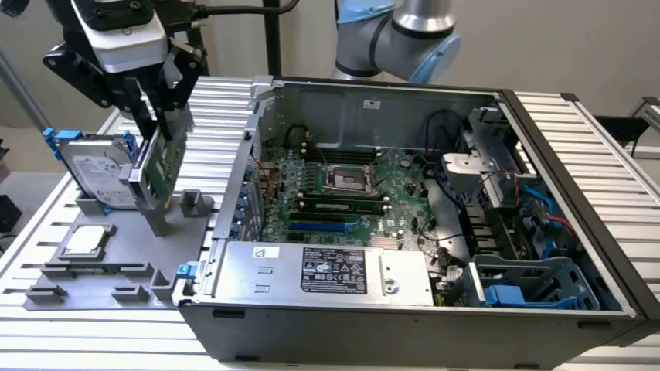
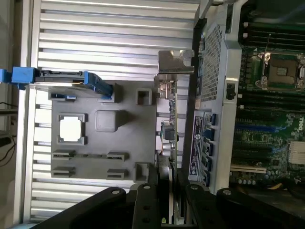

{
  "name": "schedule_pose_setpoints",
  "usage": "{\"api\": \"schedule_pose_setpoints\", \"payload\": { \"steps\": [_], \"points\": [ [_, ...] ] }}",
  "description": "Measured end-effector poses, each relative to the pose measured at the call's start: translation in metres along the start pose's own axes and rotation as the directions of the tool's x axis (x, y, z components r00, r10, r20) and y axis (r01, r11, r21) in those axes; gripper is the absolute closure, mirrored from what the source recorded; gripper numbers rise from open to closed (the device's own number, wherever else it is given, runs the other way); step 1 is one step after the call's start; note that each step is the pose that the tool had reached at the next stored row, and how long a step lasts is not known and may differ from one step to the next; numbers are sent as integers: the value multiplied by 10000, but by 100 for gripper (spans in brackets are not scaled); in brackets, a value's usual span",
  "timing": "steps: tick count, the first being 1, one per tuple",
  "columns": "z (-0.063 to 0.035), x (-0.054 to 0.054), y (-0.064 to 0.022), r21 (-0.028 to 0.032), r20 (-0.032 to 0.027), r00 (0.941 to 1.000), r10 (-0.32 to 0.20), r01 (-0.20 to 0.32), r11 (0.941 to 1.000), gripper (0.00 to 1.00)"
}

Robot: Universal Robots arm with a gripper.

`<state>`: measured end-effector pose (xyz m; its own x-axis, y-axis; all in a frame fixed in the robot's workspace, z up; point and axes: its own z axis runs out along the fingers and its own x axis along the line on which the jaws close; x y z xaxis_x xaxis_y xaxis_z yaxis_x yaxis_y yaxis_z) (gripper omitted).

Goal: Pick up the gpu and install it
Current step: 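Pick up the gpu and move the gpu toward the slot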

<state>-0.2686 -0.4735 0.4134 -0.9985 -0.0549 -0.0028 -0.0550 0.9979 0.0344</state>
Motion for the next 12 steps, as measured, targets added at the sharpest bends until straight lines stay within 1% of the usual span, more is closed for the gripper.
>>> {"api": "schedule_pose_setpoints", "payload": {
  "steps": [3,7,9,12],
  "points": [
    [-132,-131,-3,-3,-56,10000,1,-1,10000,73],
    [-254,-317,-9,-10,-149,9999,4,-5,10000,73],
    [-280,-406,-13,-10,-190,9998,6,-6,10000,73],
    [-287,-541,-20,-14,-226,9997,7,-7,10000,73]
  ]
}}
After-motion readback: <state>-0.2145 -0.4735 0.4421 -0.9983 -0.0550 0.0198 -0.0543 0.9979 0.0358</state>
